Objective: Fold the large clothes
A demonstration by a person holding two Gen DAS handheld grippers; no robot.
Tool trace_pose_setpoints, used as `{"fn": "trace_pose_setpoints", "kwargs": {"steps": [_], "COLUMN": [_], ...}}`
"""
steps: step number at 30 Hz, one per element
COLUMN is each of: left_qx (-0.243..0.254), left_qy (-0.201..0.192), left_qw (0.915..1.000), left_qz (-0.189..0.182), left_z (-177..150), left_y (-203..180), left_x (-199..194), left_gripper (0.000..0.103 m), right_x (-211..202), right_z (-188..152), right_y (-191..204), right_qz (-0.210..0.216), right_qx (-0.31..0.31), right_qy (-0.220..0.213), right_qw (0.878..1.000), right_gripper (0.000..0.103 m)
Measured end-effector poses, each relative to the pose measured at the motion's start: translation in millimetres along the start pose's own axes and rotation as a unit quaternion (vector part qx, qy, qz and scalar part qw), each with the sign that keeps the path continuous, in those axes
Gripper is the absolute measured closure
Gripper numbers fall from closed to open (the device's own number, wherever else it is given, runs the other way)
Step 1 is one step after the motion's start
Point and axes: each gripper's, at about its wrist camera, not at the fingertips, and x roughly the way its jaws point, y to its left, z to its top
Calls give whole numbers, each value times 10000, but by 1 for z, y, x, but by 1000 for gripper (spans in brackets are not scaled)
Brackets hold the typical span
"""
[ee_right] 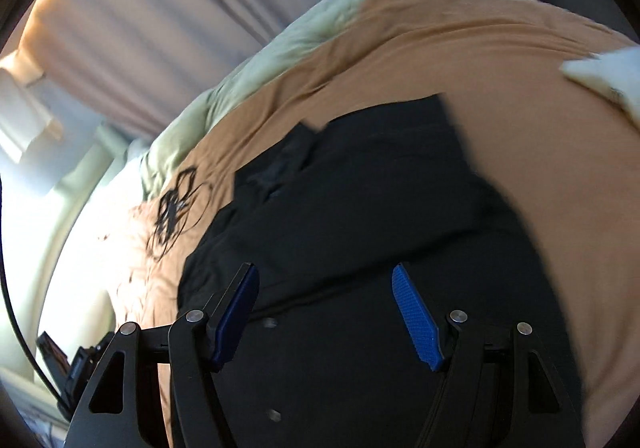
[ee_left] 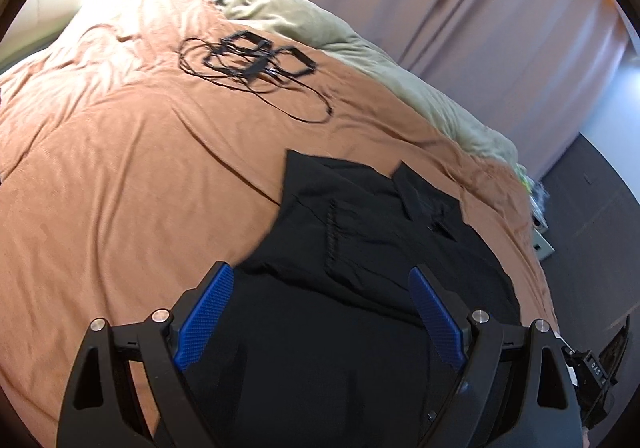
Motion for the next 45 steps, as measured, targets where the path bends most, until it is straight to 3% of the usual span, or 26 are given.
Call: {"fn": "trace_pose_setpoints", "kwargs": {"steps": [6, 11, 25, 34, 38, 42, 45], "left_qx": [139, 163, 621, 313, 143, -12, -178], "left_qy": [200, 347, 14, 21, 86, 209, 290], "left_qw": [9995, 9992, 9978, 9992, 9998, 9998, 9993], "left_qz": [-191, -71, 227, 238, 72, -30, -133], "left_z": [-39, -71, -121, -161, -177, -190, -198], "left_y": [-9, 5, 33, 77, 96, 110, 120], "left_x": [-32, -61, -168, -210, -220, -222, -220], "left_gripper": [12, 12, 12, 12, 12, 25, 26], "right_x": [-47, -80, -157, -171, -176, -175, -171], "right_z": [-18, -36, -100, -150, -166, -180, -187], "right_y": [-45, -69, -118, -143, -150, -160, -165], "right_qz": [-291, -351, -242, 21, 296, 514, 689], "right_qx": [-25, 1, -122, -130, -95, 74, 214], "right_qy": [58, 62, 376, 839, 899, 957, 1008], "right_qw": [9996, 9994, 9989, 9964, 9955, 9941, 9923], "right_gripper": [32, 32, 31, 32, 32, 34, 35]}}
